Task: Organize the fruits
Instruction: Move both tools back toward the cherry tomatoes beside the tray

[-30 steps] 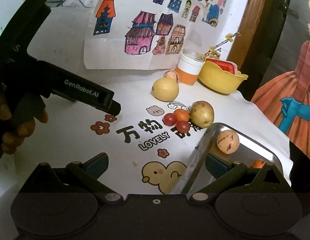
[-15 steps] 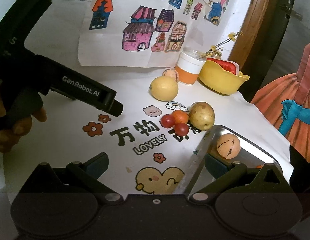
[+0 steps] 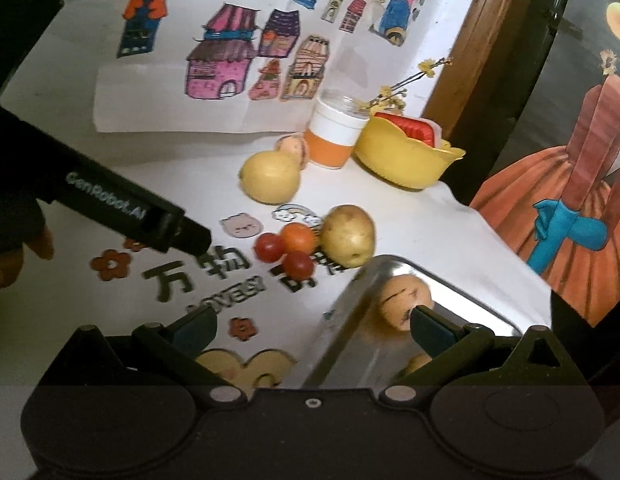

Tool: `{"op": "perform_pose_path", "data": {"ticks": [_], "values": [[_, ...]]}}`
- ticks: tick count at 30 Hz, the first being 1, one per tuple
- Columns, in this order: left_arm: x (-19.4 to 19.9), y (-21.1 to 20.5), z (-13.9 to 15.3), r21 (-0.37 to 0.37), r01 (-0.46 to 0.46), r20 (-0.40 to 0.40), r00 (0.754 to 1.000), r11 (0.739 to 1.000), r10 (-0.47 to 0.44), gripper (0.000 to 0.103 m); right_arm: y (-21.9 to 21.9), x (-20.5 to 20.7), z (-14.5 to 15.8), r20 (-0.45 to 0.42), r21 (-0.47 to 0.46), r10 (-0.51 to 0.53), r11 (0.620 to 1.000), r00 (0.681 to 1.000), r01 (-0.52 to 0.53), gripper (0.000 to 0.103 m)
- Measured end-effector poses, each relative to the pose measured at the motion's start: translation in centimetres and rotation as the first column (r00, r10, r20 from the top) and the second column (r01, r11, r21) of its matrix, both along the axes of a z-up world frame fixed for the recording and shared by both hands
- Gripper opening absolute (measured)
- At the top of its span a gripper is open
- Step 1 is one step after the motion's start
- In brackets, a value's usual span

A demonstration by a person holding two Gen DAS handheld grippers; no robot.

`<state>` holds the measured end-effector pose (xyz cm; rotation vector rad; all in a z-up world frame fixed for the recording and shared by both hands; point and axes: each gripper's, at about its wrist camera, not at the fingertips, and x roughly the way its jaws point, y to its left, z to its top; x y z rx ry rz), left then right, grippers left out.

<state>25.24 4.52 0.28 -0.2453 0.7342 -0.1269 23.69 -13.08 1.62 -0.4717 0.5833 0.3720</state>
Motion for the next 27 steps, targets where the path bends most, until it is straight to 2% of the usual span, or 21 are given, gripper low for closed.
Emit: {"op": "perform_pose_path", "data": {"ticks": [17, 27], "values": [[2.2, -2.7, 0.0, -0.016, 0.064, 0.0, 0.998, 0.998, -0.064, 0.103, -1.2, 2.6, -0.5, 0.066, -0.072, -0.008, 0.997, 0.998, 0.013, 0.102], [2.7, -3.4, -0.3, -0.008, 0.067, -0.008, 0.998, 0.998, -0.067, 0.103, -1.4, 3.5, -1.0, 0.062, -0.055, 0.007, 0.998, 0.998, -0.003, 0.102]]}}
